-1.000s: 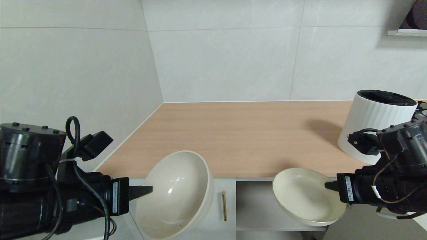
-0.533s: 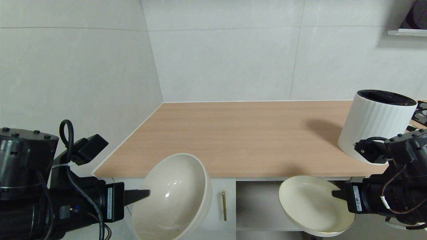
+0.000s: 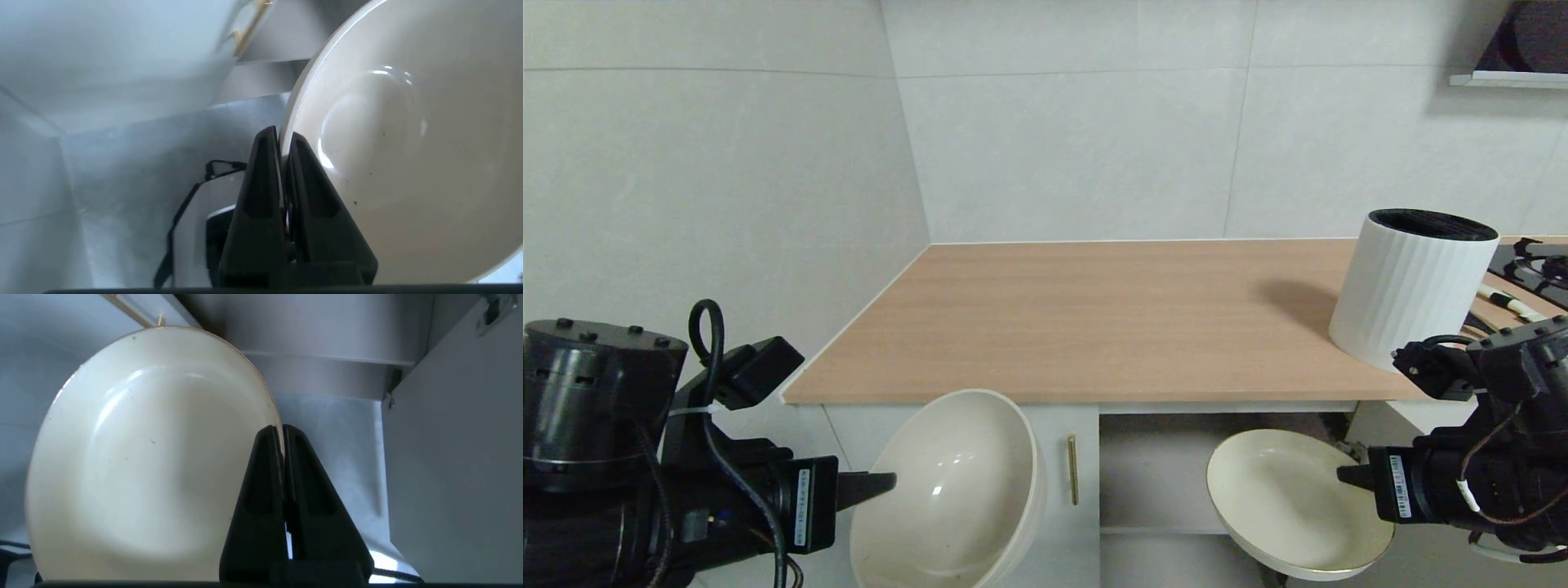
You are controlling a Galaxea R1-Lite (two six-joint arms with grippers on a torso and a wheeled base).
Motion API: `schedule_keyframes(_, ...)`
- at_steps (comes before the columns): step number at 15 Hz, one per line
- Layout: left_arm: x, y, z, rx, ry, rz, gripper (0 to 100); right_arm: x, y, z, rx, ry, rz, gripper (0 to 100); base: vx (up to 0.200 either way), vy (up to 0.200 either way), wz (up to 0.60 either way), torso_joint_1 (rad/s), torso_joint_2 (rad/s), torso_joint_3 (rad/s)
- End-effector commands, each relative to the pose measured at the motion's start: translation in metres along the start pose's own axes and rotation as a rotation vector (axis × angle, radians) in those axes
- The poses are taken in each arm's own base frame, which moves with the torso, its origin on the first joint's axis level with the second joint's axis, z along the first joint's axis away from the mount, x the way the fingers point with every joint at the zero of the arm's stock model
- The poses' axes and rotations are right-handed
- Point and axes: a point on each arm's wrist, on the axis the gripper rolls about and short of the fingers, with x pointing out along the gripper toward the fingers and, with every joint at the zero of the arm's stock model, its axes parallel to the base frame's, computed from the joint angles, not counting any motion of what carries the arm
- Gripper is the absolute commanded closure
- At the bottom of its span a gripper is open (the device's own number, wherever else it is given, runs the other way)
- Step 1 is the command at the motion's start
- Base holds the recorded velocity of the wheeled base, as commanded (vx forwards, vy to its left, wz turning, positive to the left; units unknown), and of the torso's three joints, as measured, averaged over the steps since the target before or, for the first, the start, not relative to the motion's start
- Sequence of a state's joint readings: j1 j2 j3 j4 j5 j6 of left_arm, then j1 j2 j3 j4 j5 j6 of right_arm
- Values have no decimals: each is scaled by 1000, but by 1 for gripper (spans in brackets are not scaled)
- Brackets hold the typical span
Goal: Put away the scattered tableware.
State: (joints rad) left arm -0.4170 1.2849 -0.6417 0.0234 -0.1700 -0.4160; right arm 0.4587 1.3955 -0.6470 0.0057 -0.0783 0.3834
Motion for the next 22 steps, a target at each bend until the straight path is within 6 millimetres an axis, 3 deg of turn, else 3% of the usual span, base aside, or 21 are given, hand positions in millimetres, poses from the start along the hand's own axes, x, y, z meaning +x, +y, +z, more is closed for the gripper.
schedule_keyframes(1, 2, 1, -1, -1, 9, 4, 100, 2, 0, 0, 0, 6, -2, 100, 0, 0, 0, 0, 0, 0)
schedule_keyframes(10, 3, 0, -1, 0, 16, -1, 100, 3, -1, -2, -3, 15, -6, 100, 0, 0, 0, -7, 20, 12)
schedule_keyframes(22, 7, 2, -3, -3, 34, 5, 100, 3, -1, -3, -4, 19, -7, 100, 0, 0, 0, -176, 452, 270)
